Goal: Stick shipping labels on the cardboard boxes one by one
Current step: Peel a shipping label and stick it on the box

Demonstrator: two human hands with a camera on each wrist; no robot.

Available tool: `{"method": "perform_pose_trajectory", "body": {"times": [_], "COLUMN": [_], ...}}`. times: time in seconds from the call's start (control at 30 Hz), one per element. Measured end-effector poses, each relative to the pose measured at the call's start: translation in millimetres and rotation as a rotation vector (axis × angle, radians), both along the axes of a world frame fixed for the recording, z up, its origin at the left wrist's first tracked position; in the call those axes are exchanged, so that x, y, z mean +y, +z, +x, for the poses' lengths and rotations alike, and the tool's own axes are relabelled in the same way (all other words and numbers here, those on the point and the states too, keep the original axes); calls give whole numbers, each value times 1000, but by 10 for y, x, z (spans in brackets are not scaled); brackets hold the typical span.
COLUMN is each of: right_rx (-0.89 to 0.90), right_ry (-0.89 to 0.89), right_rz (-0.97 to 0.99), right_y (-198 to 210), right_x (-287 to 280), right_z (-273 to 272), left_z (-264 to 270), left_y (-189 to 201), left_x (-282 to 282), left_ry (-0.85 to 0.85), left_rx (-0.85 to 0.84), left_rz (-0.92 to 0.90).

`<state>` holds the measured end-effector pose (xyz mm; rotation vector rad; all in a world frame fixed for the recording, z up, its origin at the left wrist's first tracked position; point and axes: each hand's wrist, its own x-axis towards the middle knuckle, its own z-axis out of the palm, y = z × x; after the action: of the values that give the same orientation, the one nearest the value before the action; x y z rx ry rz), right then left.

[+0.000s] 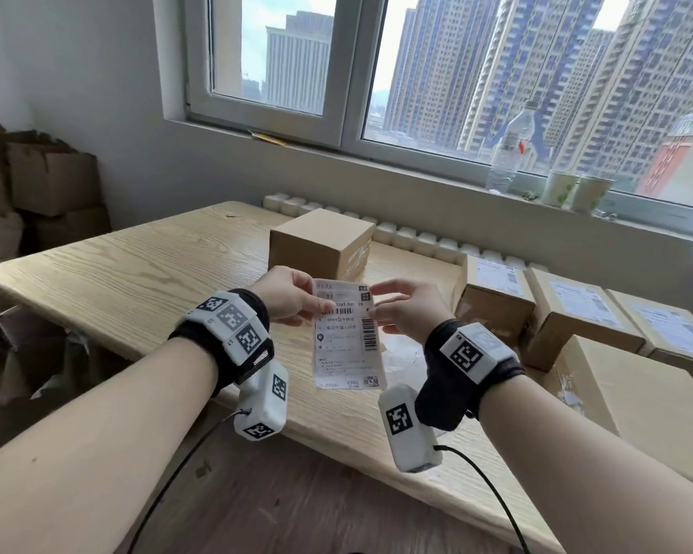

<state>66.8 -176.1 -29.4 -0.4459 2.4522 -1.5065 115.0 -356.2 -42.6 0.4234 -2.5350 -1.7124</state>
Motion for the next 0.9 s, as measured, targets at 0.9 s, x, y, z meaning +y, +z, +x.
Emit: {"method": "perform_pose_trajectory", "body": {"times": [0.9], "right_rx": [-14], "right_ry": [-157], "right_rz": [-102], "right_y": [-50], "right_x": [174], "right_z": [-75], "left_z": [-101], "left_y": [-43], "left_x": [129], "left_ry": [50], "left_rx": [7], "left_rz": [158]}}
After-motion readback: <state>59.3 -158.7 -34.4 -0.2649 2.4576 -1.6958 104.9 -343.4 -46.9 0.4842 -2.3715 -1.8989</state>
